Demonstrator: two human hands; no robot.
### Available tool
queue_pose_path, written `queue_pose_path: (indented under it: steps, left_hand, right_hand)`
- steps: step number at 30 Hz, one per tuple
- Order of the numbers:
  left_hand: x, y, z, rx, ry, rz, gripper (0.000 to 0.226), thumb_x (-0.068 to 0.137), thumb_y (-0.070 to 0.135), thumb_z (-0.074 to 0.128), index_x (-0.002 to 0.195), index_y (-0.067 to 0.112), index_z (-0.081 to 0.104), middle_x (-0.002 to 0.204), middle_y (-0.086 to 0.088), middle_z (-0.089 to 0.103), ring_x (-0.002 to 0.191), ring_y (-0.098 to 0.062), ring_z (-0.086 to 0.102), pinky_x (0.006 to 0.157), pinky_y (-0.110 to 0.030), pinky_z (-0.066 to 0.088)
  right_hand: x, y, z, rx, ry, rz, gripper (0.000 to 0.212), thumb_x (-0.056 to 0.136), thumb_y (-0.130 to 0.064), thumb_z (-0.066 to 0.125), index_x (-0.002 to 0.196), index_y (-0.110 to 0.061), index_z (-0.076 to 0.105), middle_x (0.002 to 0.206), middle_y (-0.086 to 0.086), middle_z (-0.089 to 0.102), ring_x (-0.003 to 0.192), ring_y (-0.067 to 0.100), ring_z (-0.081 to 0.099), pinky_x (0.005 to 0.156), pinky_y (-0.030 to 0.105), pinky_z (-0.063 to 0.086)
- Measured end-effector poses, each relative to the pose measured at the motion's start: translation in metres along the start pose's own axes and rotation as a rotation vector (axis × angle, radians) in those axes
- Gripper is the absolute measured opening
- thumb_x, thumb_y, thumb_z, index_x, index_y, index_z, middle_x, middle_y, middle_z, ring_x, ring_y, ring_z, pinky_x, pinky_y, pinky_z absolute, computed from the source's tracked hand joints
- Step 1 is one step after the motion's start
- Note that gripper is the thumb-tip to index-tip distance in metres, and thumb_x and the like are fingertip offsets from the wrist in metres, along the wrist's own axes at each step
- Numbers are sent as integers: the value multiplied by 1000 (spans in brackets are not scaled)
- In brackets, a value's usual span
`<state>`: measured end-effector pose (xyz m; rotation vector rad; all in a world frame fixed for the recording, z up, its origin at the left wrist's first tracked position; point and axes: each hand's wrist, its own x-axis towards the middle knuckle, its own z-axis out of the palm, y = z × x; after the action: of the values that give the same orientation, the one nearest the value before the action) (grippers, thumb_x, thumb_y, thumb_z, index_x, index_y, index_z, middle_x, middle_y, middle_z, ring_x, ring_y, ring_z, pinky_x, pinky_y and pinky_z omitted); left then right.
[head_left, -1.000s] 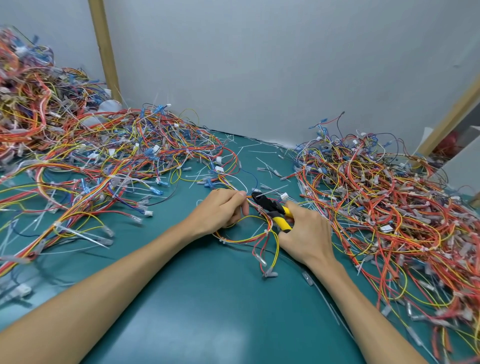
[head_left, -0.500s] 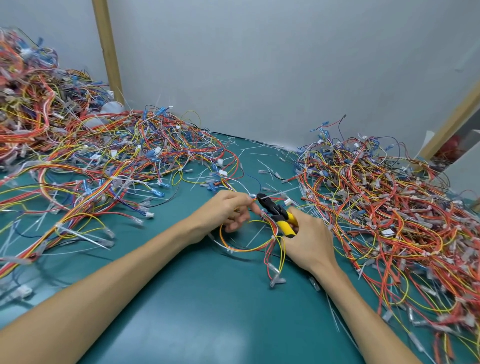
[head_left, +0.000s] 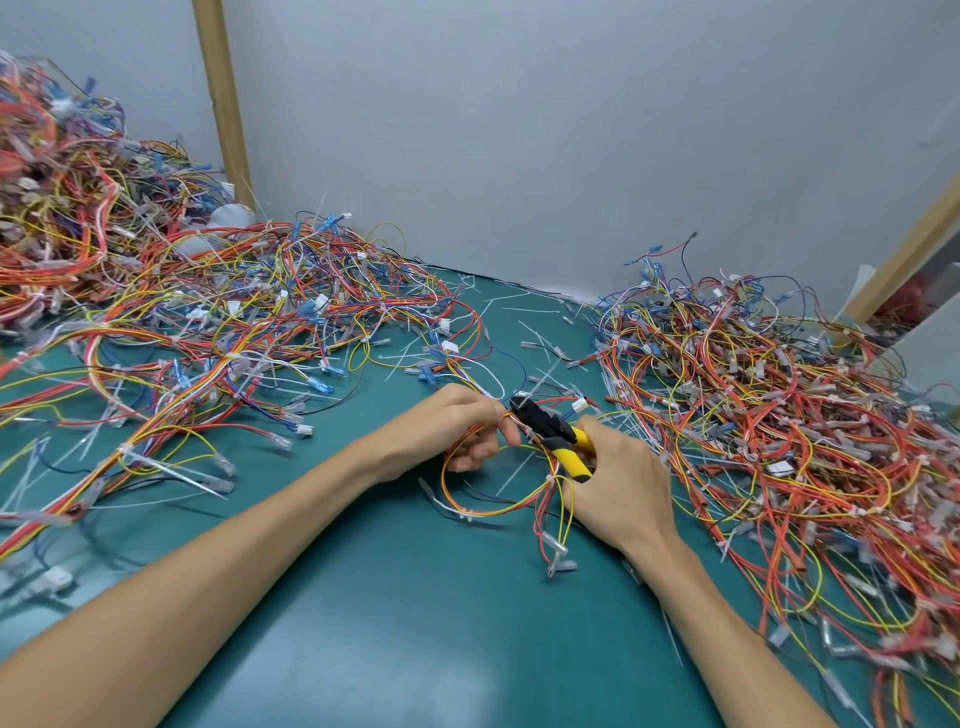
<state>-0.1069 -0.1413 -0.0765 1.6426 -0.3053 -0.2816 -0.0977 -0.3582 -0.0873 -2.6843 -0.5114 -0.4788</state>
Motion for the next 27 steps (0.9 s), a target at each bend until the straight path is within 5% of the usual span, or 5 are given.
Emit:
queue_pose_path:
  steps: [5,10,27]
  left_hand:
    - [2,-5,-4,-5,-42,77,30,94,24,48,90,12,75,53,-2,49,41,-12,40,45,-18,36]
    - [4,-8,-7,-17,-25,74,29,95,26,48,93,17,76,54,-5,46,43,-14,39,48,-27,28]
    - [4,-8,-4,1,16,50,32,103,19,43,95,12,73,53,0,53,41,-11,43,44,-17,35]
  right_hand:
    - [1,1,0,-20,-14,-46,20,74,-40,55,85,-30,40,73,-8,49,71,23,47,54,31,29]
    - [5,8,-3,-133,-27,-40,43,74,-28,68,114,-22,54,92,-5,52,89,21,44,75,33,33]
    - [3,0,-10,-184,43,-13,27,70,-21,70,92,-20,56,73,-9,42,72,23,43,61,30,28]
